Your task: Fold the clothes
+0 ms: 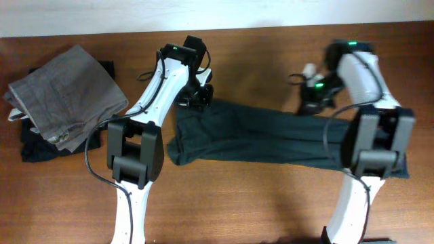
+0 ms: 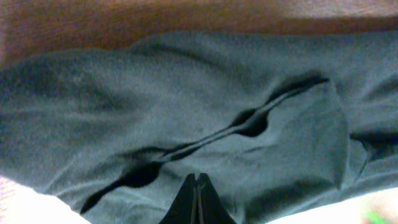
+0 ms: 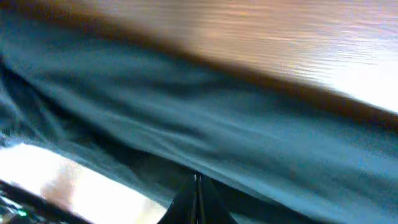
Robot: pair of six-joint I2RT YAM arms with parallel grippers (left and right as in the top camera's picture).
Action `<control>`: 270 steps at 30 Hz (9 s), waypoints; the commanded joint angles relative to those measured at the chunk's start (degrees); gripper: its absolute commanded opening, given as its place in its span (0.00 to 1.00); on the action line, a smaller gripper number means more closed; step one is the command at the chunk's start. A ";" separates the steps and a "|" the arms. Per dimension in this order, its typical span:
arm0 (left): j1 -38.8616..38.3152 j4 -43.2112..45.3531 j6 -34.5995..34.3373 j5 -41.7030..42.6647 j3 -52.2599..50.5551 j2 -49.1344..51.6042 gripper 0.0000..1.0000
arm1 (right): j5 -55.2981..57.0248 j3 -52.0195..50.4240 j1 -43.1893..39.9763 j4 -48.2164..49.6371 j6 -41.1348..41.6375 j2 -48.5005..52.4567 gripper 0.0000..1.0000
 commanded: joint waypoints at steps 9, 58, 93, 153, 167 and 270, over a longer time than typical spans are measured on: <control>0.17 1.14 -0.31 0.66 -0.85 -0.02 0.05 | -1.99 -8.46 14.91 11.85 -1.77 -0.52 0.04; 1.14 -0.68 -0.28 0.63 0.96 -0.07 0.11 | 11.78 -15.96 -3.74 -0.55 7.85 -19.58 0.05; 17.35 -8.79 -0.28 0.63 20.65 -0.68 0.53 | 16.06 -16.57 -45.05 16.59 -6.40 -12.22 0.65; 17.40 -6.08 -0.26 0.17 20.65 -0.68 0.55 | 1.70 16.96 -12.66 -18.12 -5.60 -5.31 0.04; 17.40 -5.53 -0.24 0.17 20.65 -0.68 0.55 | 1.07 15.13 6.71 -14.34 0.39 -4.83 0.04; 17.40 -3.37 0.17 0.00 20.65 -0.68 0.56 | -6.16 18.49 -16.02 -18.93 -5.99 -5.16 0.04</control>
